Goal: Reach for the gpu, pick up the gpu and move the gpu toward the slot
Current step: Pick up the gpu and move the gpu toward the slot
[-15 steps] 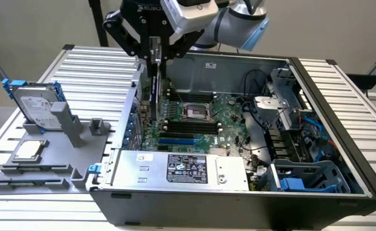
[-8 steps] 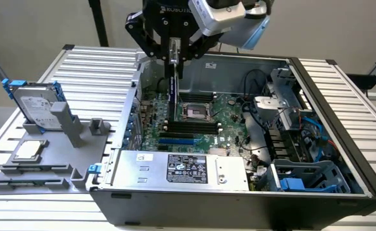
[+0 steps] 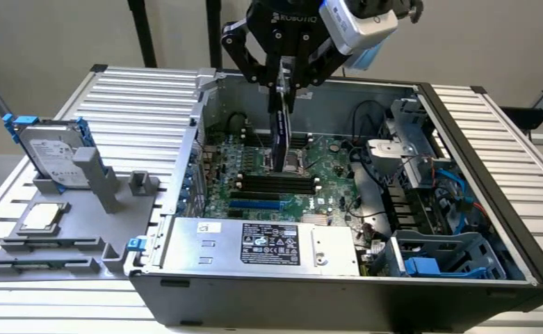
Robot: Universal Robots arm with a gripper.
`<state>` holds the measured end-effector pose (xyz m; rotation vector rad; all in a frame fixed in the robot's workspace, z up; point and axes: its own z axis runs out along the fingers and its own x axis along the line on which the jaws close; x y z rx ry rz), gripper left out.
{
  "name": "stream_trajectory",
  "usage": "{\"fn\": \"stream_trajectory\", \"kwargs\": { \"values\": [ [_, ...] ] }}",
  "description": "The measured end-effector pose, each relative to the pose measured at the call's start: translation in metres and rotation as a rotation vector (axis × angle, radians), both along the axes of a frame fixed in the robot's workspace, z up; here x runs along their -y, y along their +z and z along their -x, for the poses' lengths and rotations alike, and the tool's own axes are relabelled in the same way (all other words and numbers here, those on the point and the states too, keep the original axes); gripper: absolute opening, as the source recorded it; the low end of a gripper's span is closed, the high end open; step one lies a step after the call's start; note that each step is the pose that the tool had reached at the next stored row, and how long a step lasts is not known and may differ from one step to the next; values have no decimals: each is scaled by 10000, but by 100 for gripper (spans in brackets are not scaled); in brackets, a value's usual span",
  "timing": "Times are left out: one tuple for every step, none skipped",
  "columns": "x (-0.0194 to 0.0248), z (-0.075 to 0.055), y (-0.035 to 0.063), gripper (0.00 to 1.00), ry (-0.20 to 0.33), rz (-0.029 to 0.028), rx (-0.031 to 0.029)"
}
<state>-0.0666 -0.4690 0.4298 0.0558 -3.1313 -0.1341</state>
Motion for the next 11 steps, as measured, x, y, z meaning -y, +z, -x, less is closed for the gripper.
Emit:
{"fn": "stream_trajectory", "kwargs": {
  "values": [
    [-16,-40,-8,26,0,1,-2],
    [-31,-80,-15,26,1,0,-3],
    [-46,-121,-21,26,1,0,-3],
    [-51,-146,-20,26,0,3,-8],
    [-50,-147,-20,26,0,2,-13],
    [-50,-147,-20,26,0,2,-14],
    [-50,-147,-20,26,0,2,-14],
    [-50,-146,-20,26,-1,1,-15],
    [-50,-147,-21,26,1,1,-14],
    [-51,-147,-21,26,0,1,-14],
    [-50,-147,-21,26,0,0,-14]
  ]
}}
